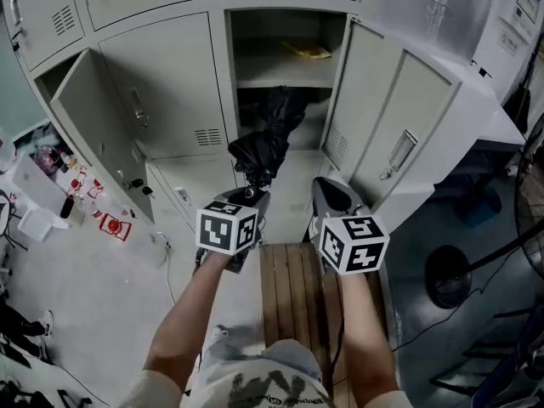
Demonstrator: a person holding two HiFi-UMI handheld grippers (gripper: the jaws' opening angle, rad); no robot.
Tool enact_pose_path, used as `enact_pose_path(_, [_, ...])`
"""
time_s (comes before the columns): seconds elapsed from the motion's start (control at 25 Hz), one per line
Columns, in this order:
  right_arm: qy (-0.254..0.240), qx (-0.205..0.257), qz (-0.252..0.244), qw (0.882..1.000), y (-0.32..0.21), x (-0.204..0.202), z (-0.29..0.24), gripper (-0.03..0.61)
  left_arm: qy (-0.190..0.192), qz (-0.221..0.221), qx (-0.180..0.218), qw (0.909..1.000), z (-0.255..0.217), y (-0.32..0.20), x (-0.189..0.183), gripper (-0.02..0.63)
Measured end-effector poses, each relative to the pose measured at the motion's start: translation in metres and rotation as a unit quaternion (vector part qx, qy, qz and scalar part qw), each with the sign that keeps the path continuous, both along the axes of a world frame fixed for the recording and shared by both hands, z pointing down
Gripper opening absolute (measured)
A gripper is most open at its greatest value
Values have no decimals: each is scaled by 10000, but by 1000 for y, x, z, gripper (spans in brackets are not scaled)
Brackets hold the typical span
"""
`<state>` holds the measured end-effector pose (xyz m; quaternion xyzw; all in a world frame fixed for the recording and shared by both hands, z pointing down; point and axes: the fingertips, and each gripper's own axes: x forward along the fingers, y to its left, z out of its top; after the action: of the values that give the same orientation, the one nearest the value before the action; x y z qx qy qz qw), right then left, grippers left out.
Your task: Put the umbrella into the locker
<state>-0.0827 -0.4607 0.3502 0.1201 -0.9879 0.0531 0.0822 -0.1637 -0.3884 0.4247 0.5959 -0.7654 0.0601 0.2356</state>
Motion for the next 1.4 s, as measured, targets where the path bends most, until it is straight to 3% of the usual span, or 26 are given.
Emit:
enact_pose_path(0.28, [43,-71,-385,9992,-5,2,-1,-3,199,-252,-304,9990,17,-10,7,106])
enact_pose_path(0.68, [115,-135,-519,9985,-12,-5,-3,-3,276,-363,-837,9954,31,-47,-19,106])
enact_pose_path(1.08, [231,-256,-376,9987,-44,-29,11,-3,-32,-333,-1259,9915,41,-94,-64,106])
enact_pose_path(1.4, [309,-308,-316,9985,-61,-53,20,-3,-598,-344,-1618,9844,40,-119,-108,106])
